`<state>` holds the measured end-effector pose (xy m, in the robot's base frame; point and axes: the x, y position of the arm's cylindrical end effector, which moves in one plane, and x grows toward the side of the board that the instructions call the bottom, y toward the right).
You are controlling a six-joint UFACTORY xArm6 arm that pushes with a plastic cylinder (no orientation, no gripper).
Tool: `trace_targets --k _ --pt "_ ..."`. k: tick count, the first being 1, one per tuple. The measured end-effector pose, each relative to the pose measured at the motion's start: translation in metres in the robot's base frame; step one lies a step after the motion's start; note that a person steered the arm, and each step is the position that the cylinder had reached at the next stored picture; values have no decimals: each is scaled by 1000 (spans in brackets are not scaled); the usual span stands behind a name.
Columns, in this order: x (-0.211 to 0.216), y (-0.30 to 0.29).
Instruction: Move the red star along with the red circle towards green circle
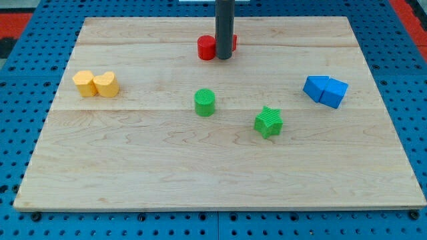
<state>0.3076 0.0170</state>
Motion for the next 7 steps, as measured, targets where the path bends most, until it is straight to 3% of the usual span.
trace_targets --k 1,2,3,5,7 --pt "-2 6" --pt "-45 80" --pt "-72 15" --pt "23 -42" --pt "25 -44"
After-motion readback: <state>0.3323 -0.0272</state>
